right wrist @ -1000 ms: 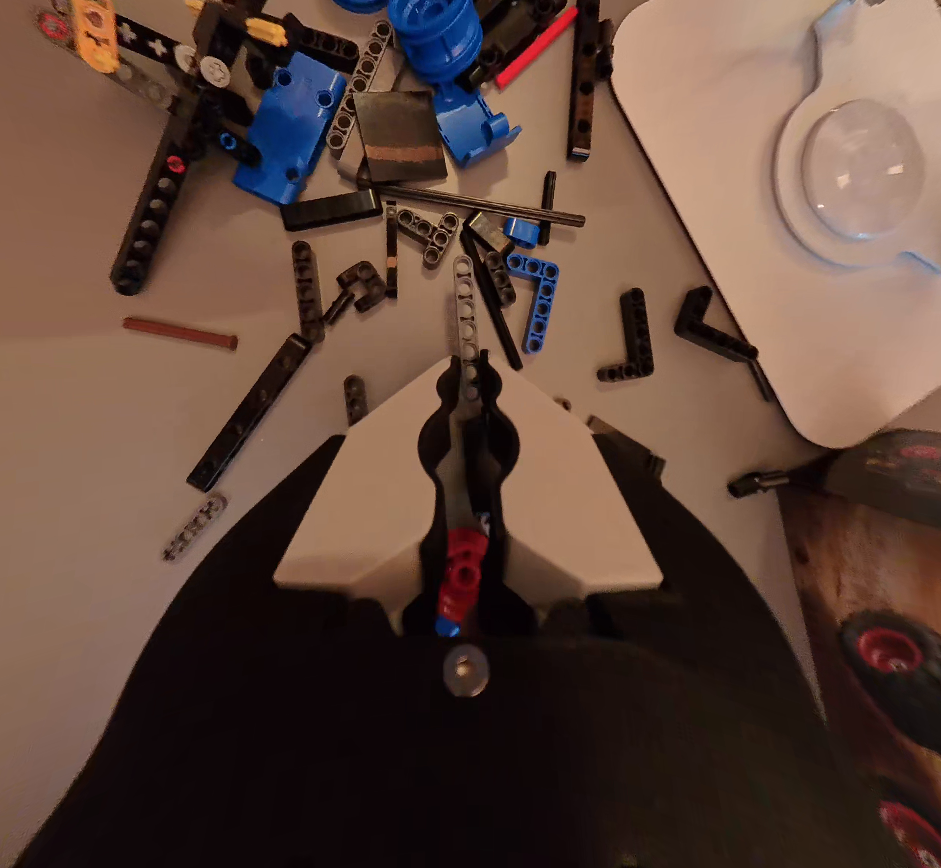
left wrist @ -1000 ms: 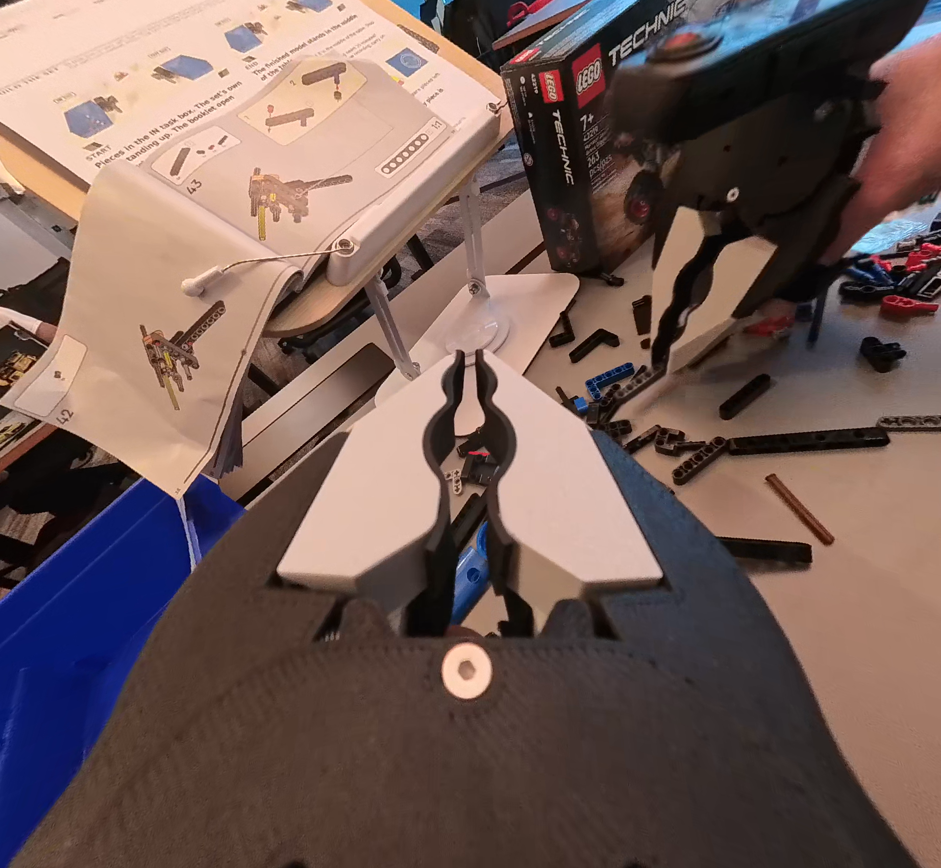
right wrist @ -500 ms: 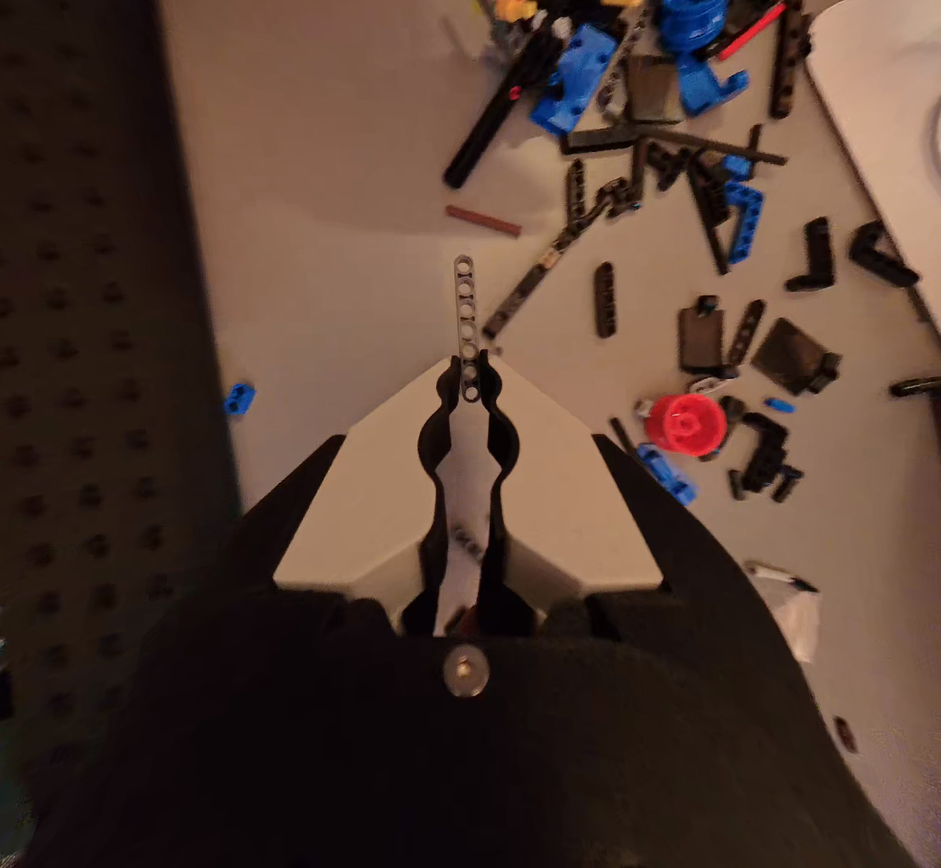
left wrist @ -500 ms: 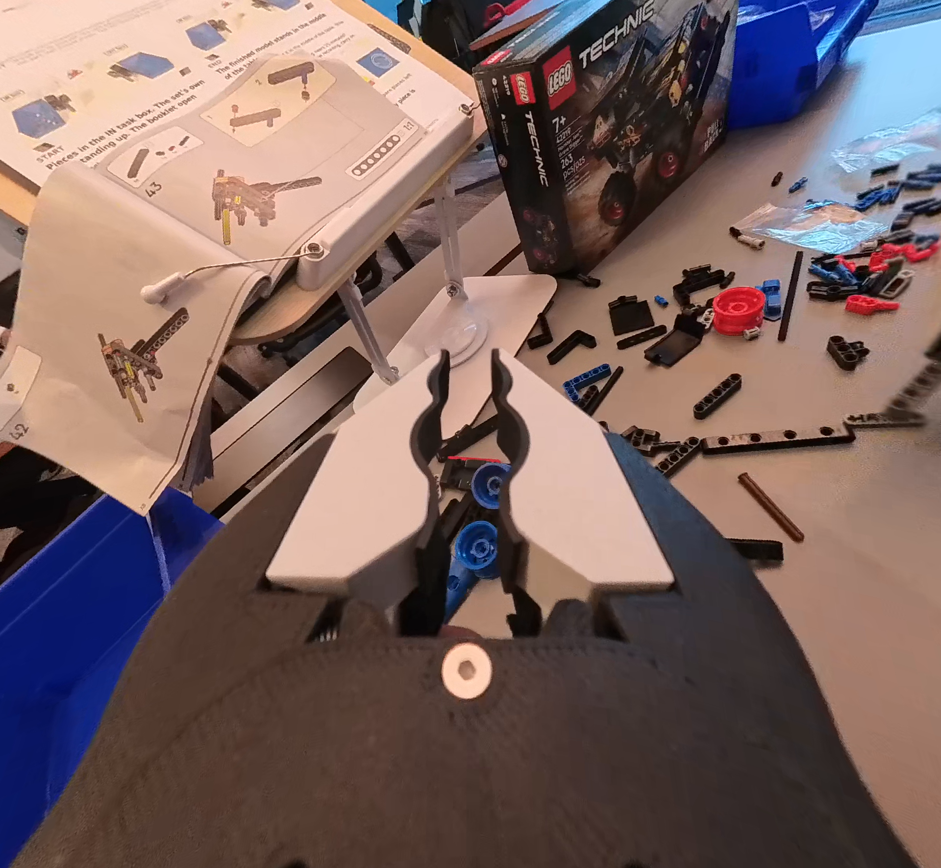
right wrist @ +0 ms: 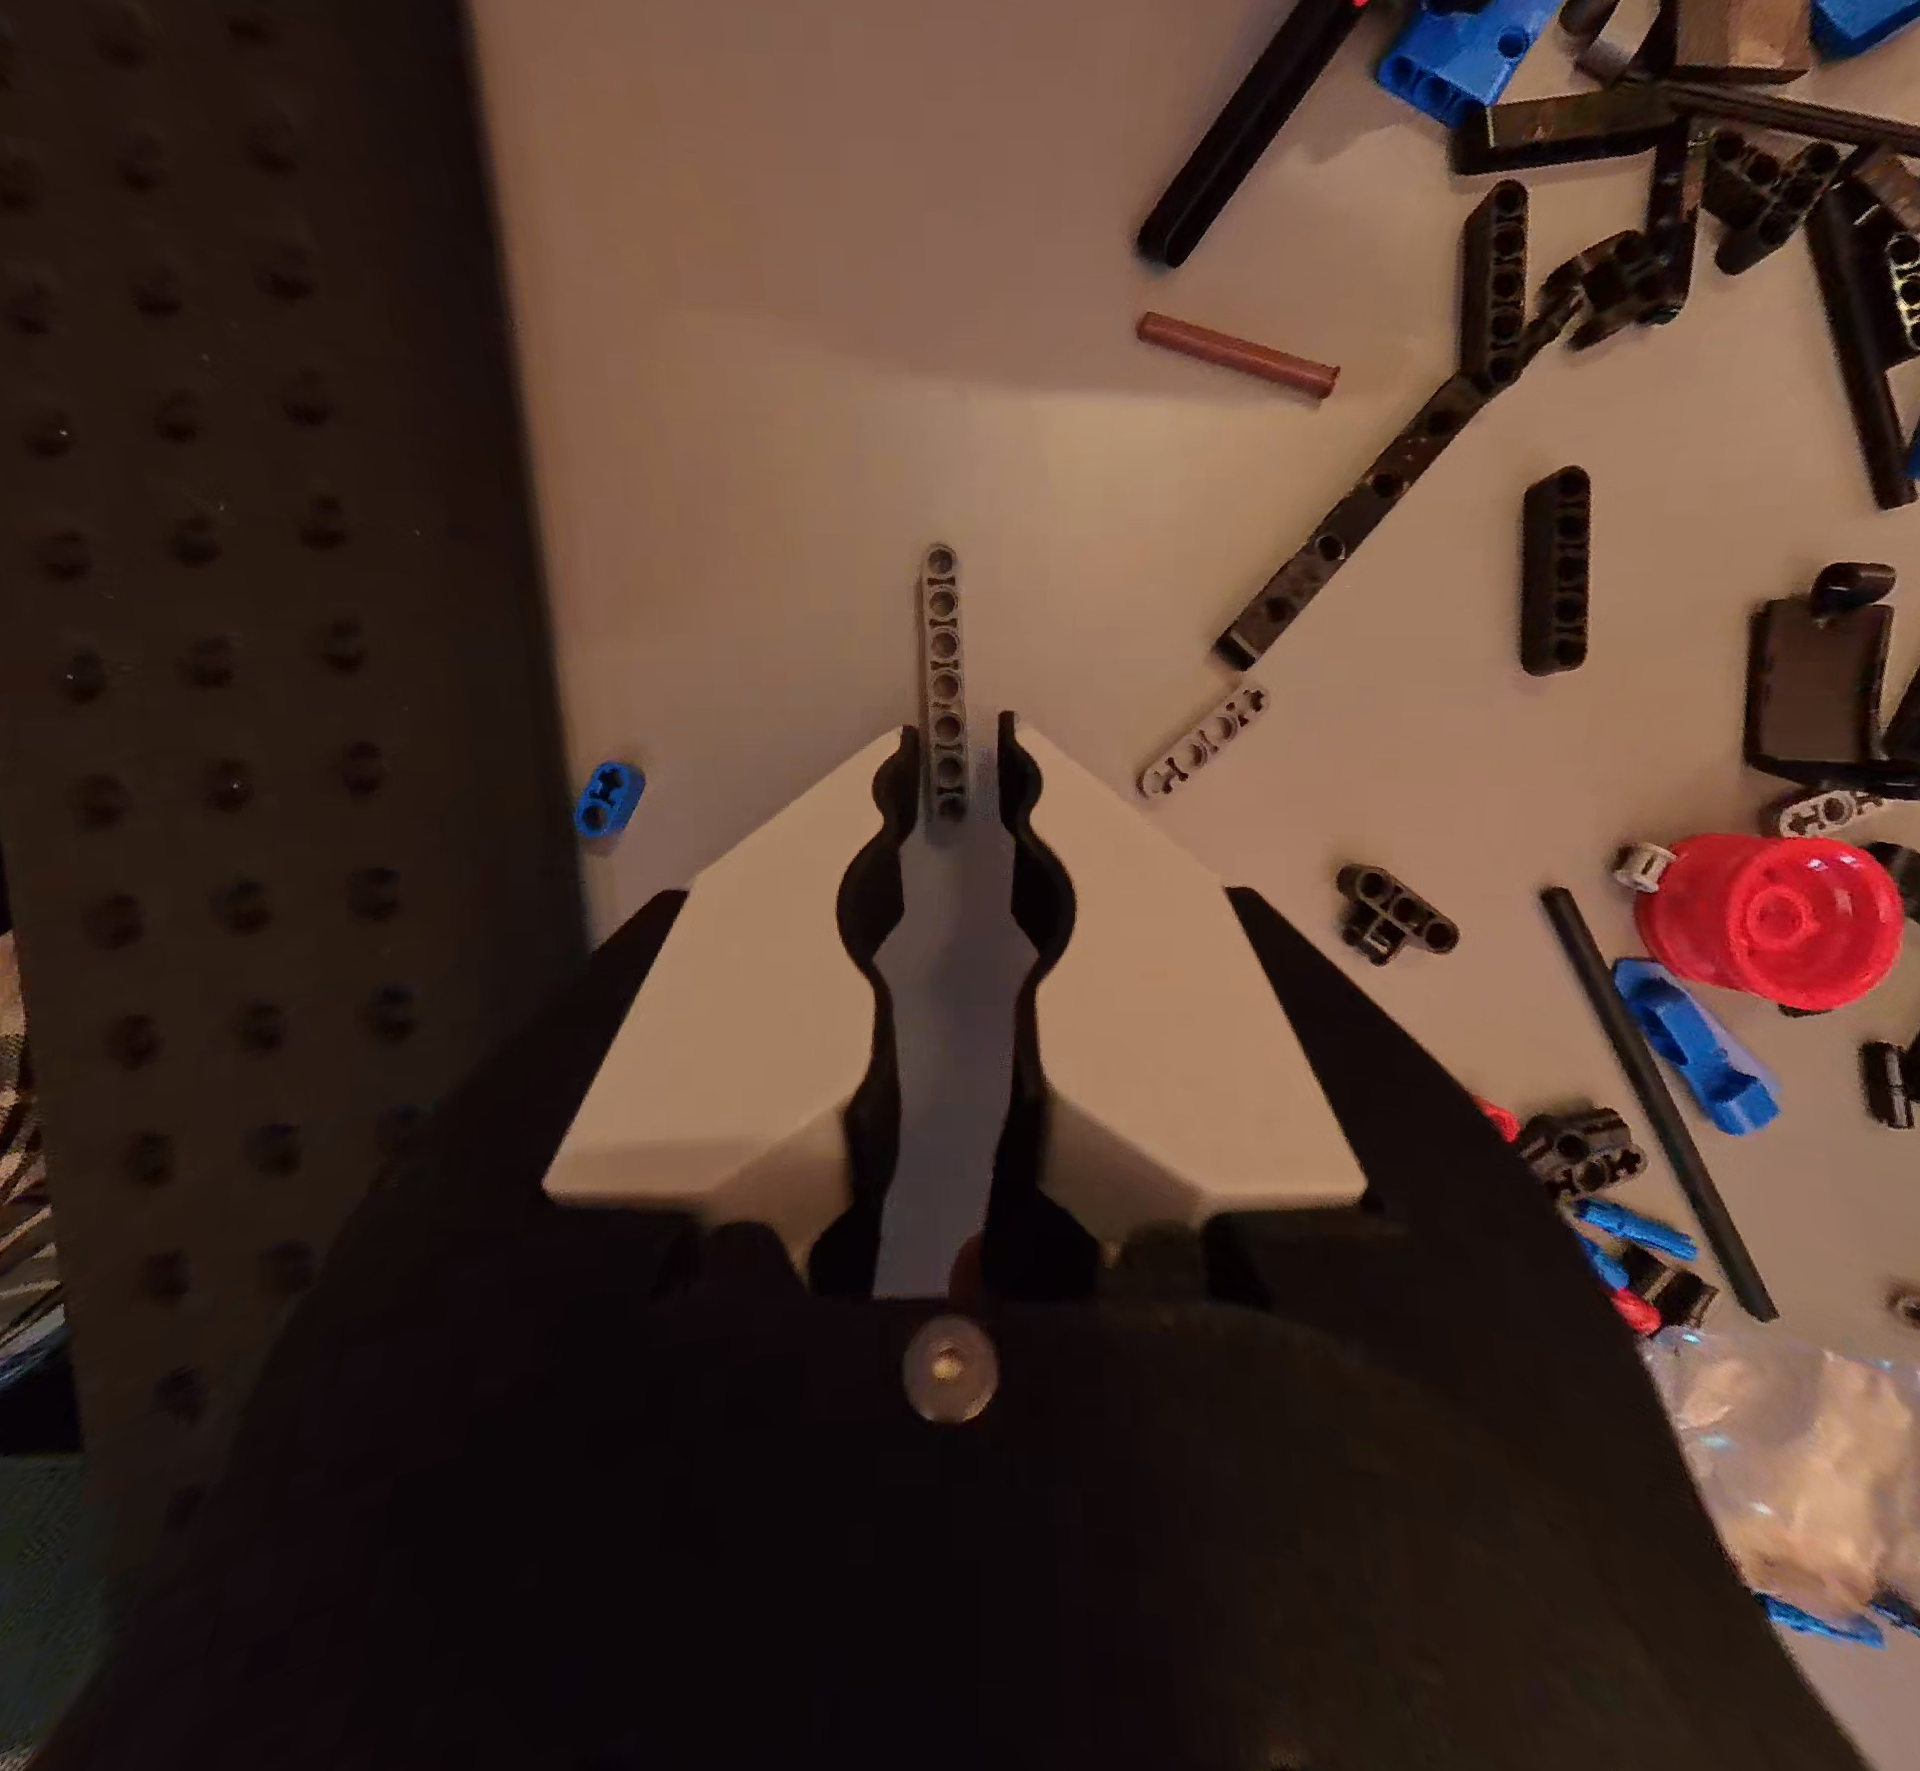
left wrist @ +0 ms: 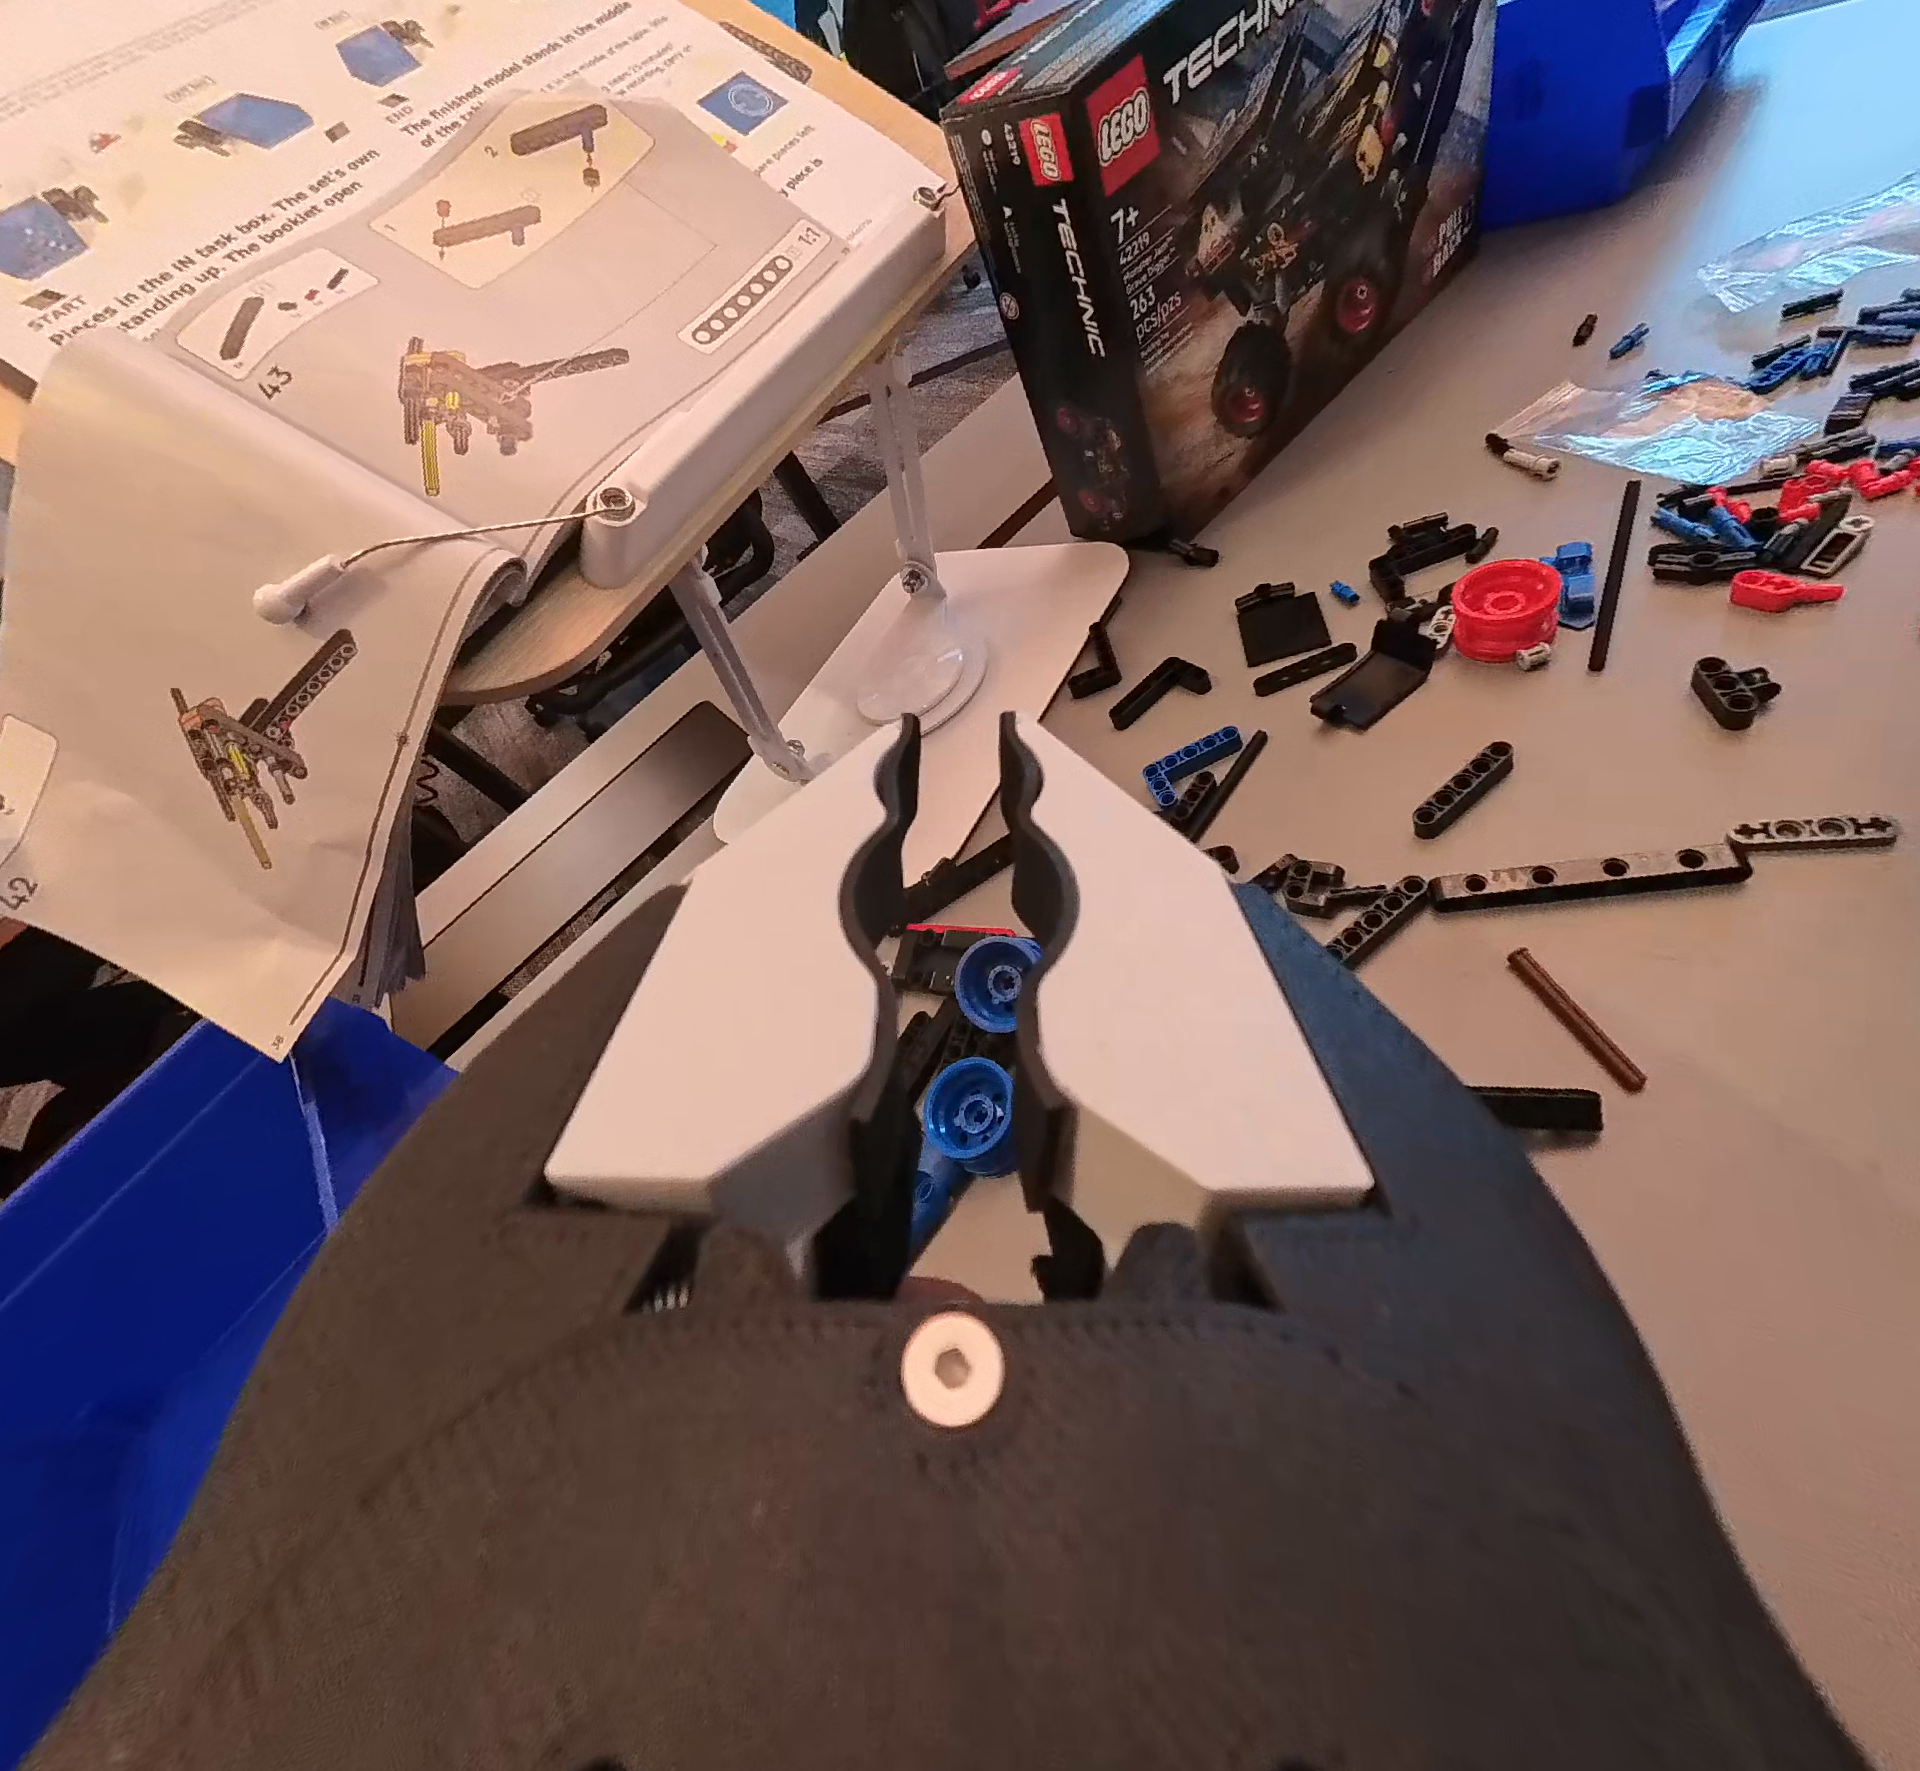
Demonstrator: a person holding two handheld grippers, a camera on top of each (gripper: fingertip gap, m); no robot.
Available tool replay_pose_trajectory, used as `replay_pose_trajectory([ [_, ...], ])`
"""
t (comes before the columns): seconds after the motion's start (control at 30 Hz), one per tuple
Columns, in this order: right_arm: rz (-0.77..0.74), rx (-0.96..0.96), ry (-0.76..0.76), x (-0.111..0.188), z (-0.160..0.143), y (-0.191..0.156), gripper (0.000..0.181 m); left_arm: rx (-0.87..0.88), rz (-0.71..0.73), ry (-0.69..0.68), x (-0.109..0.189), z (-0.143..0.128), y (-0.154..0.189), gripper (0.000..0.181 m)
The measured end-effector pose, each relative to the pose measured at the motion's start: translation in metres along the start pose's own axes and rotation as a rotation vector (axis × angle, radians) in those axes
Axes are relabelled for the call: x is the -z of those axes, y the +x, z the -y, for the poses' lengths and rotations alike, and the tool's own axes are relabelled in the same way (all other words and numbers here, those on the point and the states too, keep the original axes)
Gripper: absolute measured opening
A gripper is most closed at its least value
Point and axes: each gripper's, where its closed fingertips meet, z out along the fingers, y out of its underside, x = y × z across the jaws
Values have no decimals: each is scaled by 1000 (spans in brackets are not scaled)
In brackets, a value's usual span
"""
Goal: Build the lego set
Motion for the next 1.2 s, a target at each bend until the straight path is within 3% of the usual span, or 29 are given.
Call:
replay_pose_trajectory([
  [0.17, -25, 1, 83, 18, 19, 13, 16, 2, 2, 3, 0, 1, 0, 13],
  [0.43, -189, 27, 266, 63, 80, 76, 17, 9, -1, 8, 1, 3, 0, 13],
  [0.67, -298, 31, 320, 81, 111, 125, 23, 16, -6, 4, 1, 2, 1, 14],
  [0.97, -295, 18, 264, 72, 89, 120, 22, 15, -10, 15, 3, 6, 2, 14],
  [1.2, -68, -6, 124, 31, 37, 68, 23, 15, -16, 15, 2, 6, 4, 14],
])
